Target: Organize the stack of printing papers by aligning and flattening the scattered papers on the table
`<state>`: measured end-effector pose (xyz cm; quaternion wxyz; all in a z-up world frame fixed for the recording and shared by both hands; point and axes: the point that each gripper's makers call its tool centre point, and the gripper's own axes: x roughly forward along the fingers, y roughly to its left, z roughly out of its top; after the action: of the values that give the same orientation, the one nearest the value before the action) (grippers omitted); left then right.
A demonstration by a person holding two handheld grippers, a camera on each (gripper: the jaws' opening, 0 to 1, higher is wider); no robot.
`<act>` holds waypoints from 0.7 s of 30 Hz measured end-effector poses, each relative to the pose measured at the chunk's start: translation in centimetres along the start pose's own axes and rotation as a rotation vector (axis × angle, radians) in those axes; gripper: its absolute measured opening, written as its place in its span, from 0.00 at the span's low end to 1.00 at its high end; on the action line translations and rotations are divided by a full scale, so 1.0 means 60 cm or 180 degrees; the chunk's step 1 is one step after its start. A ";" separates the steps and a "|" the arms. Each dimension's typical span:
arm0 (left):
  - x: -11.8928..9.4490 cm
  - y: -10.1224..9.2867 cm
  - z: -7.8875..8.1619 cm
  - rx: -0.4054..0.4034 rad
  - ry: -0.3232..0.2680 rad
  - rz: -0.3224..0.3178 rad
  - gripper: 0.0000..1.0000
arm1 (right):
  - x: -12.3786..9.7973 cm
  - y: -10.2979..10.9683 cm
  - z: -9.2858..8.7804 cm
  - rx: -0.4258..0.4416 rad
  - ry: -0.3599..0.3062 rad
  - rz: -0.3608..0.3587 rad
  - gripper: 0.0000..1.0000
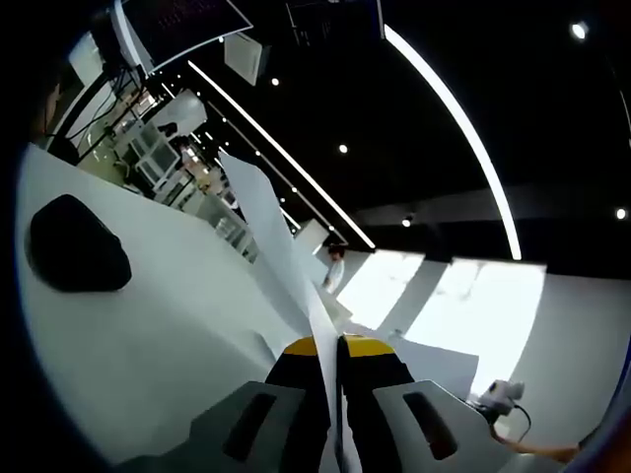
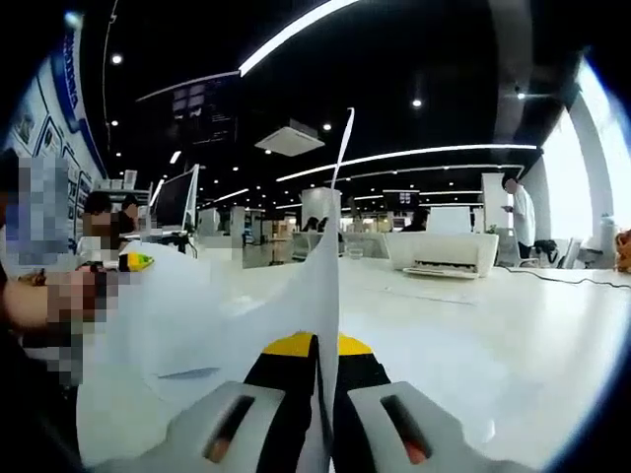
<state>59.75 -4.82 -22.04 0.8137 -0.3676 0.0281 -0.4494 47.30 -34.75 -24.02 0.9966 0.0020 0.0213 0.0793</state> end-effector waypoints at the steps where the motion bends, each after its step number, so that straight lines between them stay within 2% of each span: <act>1: 0.000 0.000 0.000 0.0005 0.0002 0.0002 0.06 | -0.001 0.001 0.001 0.0030 -0.0009 0.0007 0.00; 9: 0.001 0.001 -0.001 0.0012 0.0015 0.0014 0.06 | -0.005 -0.001 0.013 0.0132 -0.0123 -0.0034 0.00; 21: 0.002 0.001 -0.005 0.0028 0.0043 0.0028 0.06 | -0.009 0.012 0.040 0.0053 -0.0246 -0.0074 0.00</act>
<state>59.75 -5.07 -22.24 0.8170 -0.3609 0.0332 -0.4484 46.76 -34.11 -21.57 0.9975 0.0132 -0.0165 0.0675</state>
